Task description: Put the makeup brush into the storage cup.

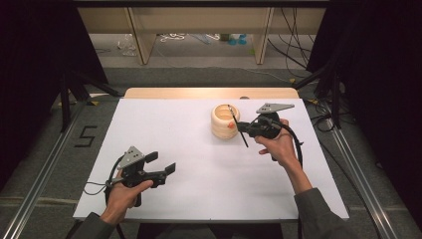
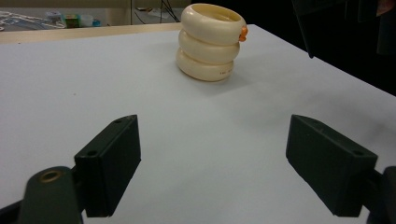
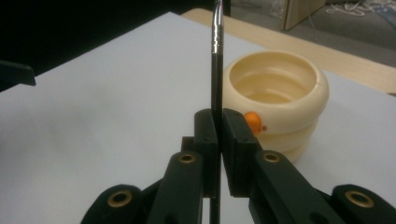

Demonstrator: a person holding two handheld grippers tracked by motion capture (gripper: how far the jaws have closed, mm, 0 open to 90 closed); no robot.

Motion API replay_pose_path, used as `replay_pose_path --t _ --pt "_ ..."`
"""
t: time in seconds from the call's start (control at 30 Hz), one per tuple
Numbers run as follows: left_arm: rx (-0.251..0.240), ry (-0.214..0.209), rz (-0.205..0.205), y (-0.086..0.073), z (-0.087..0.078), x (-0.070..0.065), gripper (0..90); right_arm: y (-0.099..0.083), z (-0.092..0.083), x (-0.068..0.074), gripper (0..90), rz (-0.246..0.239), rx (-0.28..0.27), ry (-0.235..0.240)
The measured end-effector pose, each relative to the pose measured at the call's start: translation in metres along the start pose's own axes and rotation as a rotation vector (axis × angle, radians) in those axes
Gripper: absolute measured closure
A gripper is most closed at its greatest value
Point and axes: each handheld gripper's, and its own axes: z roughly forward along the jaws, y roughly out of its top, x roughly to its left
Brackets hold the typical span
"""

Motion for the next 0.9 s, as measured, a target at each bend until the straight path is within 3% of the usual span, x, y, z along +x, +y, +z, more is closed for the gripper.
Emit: replay_pose_path --t 0.1,0.2,0.33,0.4,0.9 --pt "-0.001 0.000 -0.001 0.000 0.000 0.000 17.4 0.001 0.000 -0.002 85.4 0.011 -0.039 -0.004" --pt "0.000 0.001 0.000 0.000 0.000 0.000 17.4 0.002 0.000 -0.004 85.4 0.012 -0.041 -0.007" --pt "-0.002 0.001 -0.002 0.000 0.000 0.000 17.4 0.005 0.002 -0.005 85.3 0.016 -0.097 -0.002" --pt "0.000 -0.002 0.015 0.000 0.000 0.001 17.4 0.006 0.003 -0.005 85.3 0.012 -0.102 -0.007" --pt "0.003 0.000 0.013 0.001 0.000 0.002 17.2 0.012 0.009 -0.012 85.3 0.017 -0.153 -0.048"
